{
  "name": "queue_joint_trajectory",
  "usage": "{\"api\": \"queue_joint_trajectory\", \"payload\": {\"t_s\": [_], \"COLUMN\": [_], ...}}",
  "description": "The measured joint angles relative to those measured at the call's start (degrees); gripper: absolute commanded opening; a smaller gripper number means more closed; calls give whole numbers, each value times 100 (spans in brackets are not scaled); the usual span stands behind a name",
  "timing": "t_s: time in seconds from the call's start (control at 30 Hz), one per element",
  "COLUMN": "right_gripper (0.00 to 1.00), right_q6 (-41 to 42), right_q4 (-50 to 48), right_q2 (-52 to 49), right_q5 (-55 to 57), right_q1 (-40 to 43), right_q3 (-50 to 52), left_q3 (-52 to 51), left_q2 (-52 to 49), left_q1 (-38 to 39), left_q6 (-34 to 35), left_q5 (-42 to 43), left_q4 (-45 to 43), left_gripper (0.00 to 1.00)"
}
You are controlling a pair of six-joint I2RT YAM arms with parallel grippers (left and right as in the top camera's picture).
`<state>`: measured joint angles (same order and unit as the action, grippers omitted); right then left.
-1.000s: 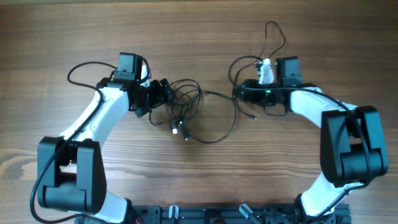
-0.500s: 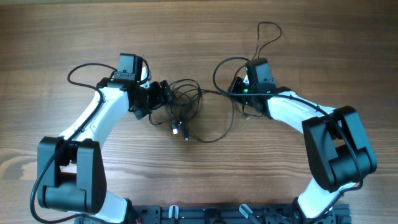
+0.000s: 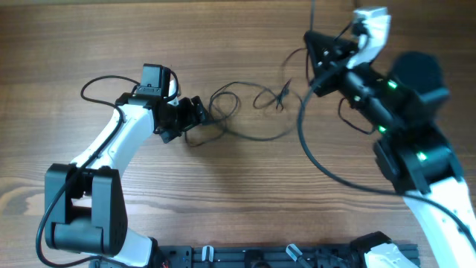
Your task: Untangle cables
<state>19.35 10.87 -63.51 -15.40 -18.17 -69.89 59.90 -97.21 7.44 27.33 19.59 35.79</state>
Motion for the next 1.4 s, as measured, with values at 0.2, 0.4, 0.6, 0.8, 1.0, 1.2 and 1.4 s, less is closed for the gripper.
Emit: {"api": "queue_joint_trajectory", "payload": {"t_s": [0.2,0.4,0.6,0.8,1.0,1.2,1.4], "right_gripper": [4,4,4,4,4,4,4], "right_q6": [-190,-702,-809,-765,-411,-42,-114], "right_q4": [319,942,2149,2256,1985,1912,1606], "right_q2": [17,-538,-973,-1067,-1152,-1152,-1674], "right_q5": [809,2977,3077,1156,302,2063,2264], "right_q1": [-4,46,1014,3630,5650,5777,5781], "right_q3": [-83,-76,-76,-76,-76,-76,-79], "left_q3": [0,0,0,0,0,0,0], "left_q2": [0,0,0,0,0,2,0], "left_q1": [0,0,0,0,0,0,0], "left_q6": [0,0,0,0,0,0,0], "left_q5": [0,2,0,0,0,0,0], "left_q4": [0,2,2,26,46,57,70], "left_gripper": [93,93,93,93,93,93,93]}}
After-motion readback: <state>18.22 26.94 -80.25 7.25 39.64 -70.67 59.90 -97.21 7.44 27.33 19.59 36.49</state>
